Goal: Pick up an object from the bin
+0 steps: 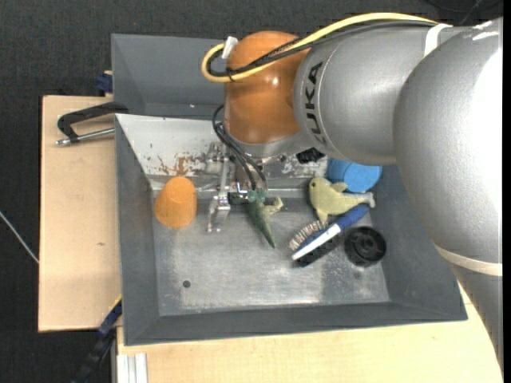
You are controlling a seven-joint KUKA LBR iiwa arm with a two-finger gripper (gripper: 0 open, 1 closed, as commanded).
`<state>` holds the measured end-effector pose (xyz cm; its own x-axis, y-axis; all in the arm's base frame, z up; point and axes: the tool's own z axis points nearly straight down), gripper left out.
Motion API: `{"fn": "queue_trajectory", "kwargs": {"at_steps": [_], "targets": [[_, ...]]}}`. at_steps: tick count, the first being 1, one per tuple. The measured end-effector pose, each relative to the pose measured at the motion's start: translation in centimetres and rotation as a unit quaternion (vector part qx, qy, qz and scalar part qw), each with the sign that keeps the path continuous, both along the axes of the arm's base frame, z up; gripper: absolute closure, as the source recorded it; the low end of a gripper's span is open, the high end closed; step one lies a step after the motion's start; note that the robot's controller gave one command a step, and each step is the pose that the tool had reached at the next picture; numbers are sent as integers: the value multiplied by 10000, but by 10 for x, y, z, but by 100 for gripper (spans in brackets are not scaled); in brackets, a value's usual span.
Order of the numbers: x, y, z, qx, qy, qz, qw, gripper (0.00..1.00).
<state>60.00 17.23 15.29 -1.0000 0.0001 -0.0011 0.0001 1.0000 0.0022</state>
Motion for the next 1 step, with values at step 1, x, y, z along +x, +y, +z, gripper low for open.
{"fn": "queue_trajectory", "kwargs": {"at_steps": [1], "targets": [[-10,-63,-78,63,-88,-220,9997,0]]}}
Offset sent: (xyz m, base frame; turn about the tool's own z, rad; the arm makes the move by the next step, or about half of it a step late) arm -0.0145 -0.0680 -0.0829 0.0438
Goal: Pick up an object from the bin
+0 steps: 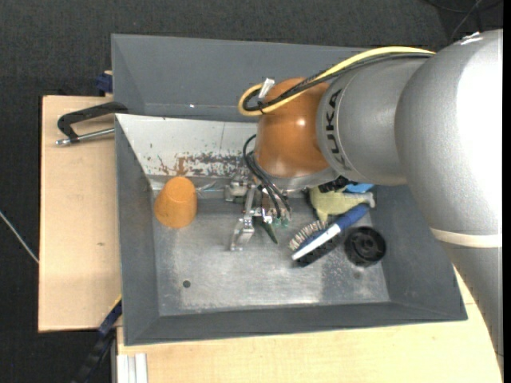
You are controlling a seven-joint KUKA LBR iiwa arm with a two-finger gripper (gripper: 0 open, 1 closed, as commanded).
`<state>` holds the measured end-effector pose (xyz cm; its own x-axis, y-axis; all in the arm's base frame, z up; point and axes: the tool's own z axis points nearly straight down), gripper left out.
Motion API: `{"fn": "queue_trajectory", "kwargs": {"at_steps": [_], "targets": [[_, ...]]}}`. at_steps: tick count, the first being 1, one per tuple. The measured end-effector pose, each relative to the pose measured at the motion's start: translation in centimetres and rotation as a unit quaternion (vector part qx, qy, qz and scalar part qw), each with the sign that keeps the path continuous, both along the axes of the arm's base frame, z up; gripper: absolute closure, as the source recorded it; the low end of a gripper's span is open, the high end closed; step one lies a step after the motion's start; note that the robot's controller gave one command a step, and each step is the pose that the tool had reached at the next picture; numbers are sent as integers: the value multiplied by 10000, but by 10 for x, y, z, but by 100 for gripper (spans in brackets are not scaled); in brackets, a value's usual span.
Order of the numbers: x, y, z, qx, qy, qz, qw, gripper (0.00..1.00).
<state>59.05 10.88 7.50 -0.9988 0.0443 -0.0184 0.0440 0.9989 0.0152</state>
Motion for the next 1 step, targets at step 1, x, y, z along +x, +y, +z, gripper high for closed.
{"fn": "queue_trajectory", "kwargs": {"at_steps": [1], "targets": [[12,-50,2,-4,22,67,10000,0]]}}
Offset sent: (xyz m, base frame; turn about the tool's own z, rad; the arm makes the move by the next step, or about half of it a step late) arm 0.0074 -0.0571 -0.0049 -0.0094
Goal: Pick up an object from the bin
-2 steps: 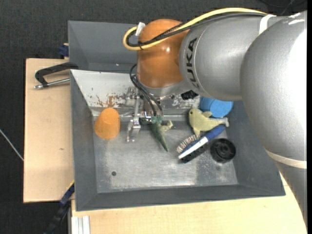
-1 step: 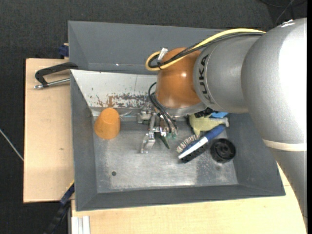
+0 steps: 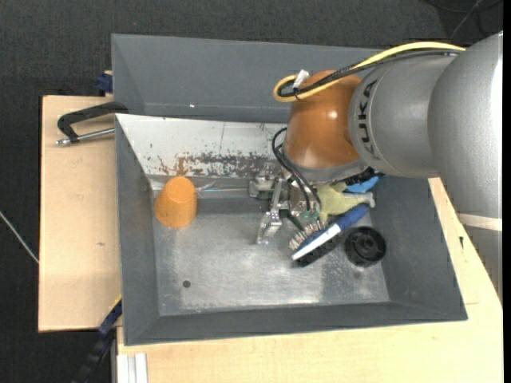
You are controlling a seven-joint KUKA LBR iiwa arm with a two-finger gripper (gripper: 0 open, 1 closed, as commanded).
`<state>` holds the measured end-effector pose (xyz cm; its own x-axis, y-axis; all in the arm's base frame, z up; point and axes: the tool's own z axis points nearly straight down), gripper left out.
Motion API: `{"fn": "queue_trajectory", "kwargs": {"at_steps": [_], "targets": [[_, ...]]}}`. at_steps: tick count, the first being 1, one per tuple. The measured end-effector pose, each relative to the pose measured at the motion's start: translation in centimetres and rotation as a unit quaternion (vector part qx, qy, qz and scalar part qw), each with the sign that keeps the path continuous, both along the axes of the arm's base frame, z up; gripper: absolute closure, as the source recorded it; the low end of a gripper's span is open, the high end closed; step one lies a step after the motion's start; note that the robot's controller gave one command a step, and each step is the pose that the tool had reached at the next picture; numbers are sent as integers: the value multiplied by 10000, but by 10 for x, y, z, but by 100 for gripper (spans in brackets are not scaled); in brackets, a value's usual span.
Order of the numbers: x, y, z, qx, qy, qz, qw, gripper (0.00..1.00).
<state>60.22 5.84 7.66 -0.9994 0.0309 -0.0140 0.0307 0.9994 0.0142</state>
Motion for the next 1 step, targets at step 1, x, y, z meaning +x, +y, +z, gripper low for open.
{"fn": "queue_trajectory", "kwargs": {"at_steps": [1], "targets": [[-16,-58,46,-73,26,514,9986,0]]}}
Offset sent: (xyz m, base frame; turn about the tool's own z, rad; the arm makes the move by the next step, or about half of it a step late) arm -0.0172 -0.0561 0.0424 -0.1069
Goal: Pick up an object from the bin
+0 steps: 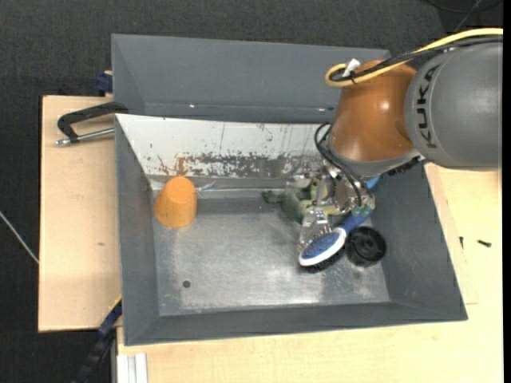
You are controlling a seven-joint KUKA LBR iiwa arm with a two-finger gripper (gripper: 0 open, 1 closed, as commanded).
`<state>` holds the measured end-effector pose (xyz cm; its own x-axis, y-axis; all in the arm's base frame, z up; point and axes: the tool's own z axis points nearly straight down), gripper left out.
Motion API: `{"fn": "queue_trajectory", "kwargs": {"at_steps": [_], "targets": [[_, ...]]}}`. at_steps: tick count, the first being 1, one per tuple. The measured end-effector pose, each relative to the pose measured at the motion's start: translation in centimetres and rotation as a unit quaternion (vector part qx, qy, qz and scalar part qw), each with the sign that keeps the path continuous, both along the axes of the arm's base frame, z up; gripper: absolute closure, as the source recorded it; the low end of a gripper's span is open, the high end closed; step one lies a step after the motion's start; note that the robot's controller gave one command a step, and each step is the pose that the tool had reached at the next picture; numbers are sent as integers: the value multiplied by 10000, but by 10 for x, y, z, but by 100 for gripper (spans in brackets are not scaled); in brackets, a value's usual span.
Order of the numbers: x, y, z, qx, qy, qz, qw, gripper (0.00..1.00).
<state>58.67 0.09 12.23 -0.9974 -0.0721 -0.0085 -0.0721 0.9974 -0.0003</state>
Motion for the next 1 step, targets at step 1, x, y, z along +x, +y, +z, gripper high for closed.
{"fn": "queue_trajectory", "kwargs": {"at_steps": [1], "targets": [[12,-67,-50,144,113,-30,9998,0]]}}
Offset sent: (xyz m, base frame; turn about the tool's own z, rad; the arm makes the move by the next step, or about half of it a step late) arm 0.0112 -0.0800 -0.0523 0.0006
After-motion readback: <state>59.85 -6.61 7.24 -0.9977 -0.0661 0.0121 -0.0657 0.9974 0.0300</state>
